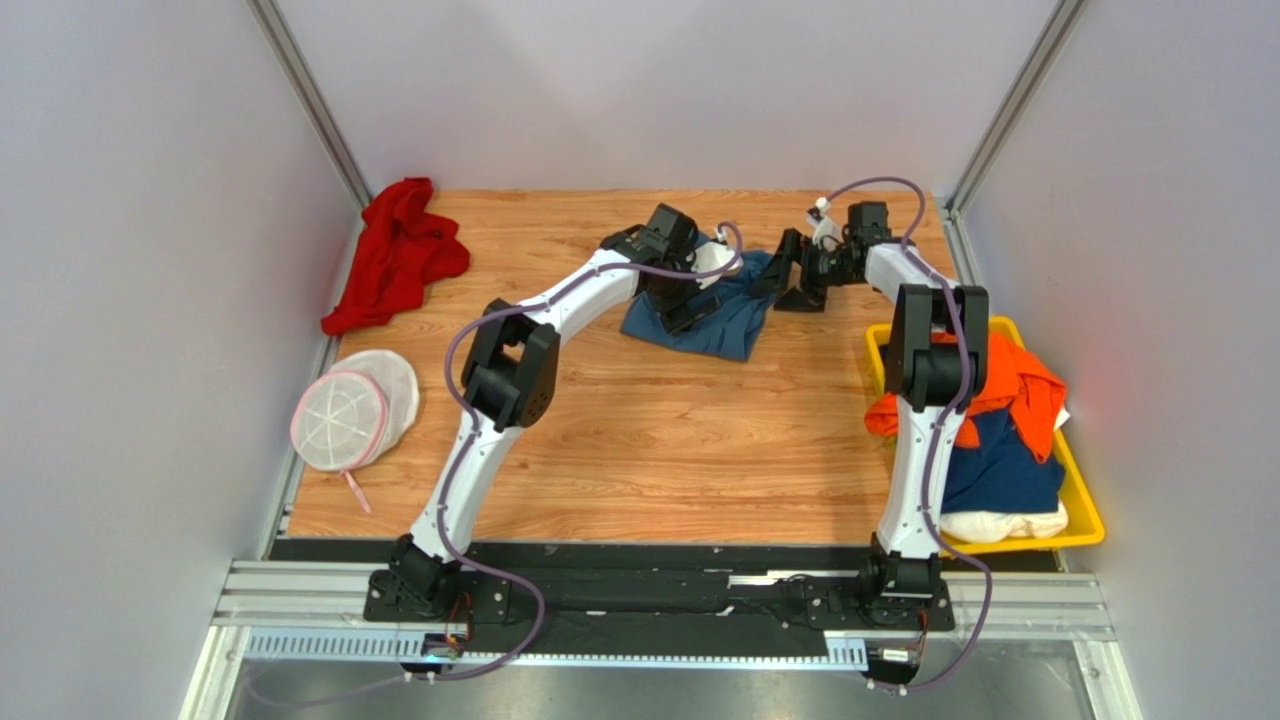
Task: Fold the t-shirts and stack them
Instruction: Put the neatly folded tshirt into the corner of the board with the right arm
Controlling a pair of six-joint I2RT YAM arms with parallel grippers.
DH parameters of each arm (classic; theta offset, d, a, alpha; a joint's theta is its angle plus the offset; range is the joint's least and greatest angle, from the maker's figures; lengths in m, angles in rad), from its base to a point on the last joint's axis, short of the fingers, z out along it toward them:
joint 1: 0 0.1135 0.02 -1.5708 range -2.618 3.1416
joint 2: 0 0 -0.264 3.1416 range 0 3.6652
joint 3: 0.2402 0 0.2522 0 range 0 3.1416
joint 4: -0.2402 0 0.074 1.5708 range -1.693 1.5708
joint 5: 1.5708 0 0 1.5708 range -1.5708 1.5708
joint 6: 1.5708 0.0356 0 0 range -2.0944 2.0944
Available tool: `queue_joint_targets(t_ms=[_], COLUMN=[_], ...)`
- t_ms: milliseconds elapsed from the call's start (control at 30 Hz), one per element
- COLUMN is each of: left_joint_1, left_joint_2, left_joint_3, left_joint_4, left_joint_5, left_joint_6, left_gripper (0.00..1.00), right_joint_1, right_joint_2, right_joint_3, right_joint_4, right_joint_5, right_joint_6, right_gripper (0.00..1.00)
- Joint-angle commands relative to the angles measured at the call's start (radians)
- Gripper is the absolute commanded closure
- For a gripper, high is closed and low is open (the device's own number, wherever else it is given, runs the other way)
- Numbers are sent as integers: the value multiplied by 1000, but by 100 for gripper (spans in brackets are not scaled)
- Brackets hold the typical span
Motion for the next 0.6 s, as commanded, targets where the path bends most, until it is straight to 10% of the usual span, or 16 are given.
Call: queue_joint_targets(t_ms=[0,400,567], left_joint_1=[-6,-15,-18], left_joint_2=[-74,-74,-83], left_joint_3=[-14,-22,-35], left_joint_4=[-27,-27,-27], left_joint_5=[19,27,16], left_joint_6=[-4,-19,-8], left_gripper=[7,8,8], right_joint_1=[36,122,114], right_joint_2=[7,-18,-13], right_joint_3=[-18,-49,-17], right_joint_4=[35,63,22], right_joint_5=[0,-3,12], right_joint_6=[23,39,2], right_gripper=[12,18,61])
